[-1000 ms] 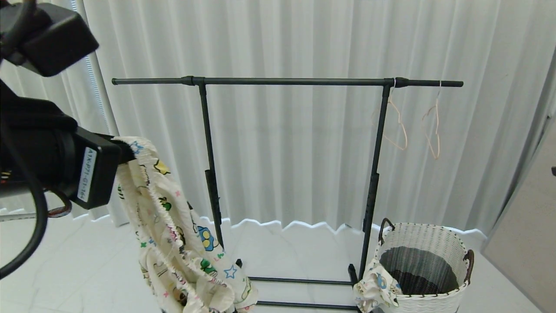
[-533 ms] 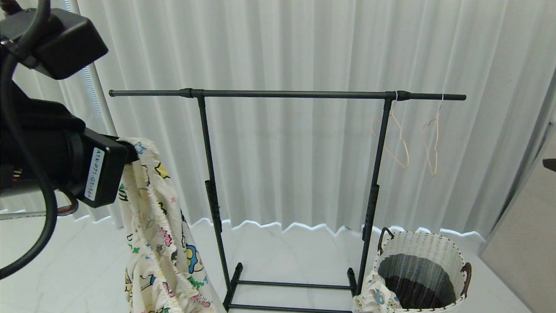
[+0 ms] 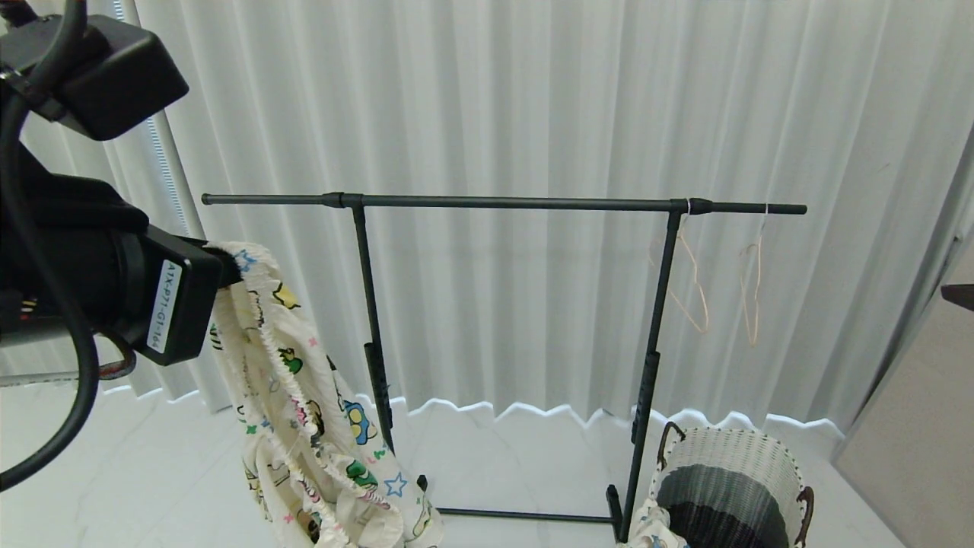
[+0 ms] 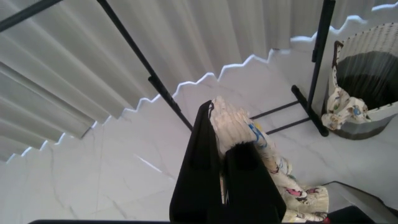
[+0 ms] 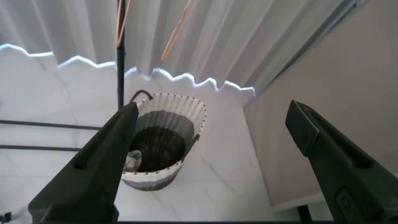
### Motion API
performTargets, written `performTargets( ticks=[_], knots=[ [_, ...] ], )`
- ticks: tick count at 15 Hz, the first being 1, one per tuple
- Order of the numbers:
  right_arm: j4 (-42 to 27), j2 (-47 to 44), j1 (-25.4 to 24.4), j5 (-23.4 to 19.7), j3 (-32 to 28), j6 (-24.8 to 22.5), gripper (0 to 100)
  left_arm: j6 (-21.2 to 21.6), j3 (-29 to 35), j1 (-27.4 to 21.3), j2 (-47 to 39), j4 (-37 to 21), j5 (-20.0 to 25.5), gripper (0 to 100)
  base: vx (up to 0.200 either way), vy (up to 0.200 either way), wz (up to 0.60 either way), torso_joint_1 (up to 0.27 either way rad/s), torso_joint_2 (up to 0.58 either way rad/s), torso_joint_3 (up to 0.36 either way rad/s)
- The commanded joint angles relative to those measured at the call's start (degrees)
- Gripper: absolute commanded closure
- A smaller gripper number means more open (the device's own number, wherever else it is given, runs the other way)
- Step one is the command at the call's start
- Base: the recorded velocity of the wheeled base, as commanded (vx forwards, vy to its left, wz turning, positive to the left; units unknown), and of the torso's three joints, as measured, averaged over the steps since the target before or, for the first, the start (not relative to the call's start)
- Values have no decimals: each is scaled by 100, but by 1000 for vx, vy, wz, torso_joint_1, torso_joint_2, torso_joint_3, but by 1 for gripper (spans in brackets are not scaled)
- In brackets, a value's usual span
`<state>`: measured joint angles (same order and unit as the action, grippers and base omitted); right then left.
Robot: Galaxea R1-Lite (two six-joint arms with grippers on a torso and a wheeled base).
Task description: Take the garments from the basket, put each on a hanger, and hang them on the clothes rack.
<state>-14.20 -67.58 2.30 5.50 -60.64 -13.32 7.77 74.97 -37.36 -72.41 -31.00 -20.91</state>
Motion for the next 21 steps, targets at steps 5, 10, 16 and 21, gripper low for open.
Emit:
performTargets(
  ticks=[5,10,16,21],
  knots=[
    [-4,0,16,21,96,5,0,-3,0,1,-1,-2,-1,100,160,0,0,92,-202,-99],
    [5,-71,130,13,184,14,0,-3,0,1,-1,-2,-1,100,200,0,0,17,-1,-3],
    [401,-299,306,39,588,58,0,-3,0,-8,-1,-2,-1,100,200,0,0,3,4,0],
    [638,-844,394,30,676,577,0,-3,0,1,-1,-2,-1,100,200,0,0,1,2,3]
  ],
)
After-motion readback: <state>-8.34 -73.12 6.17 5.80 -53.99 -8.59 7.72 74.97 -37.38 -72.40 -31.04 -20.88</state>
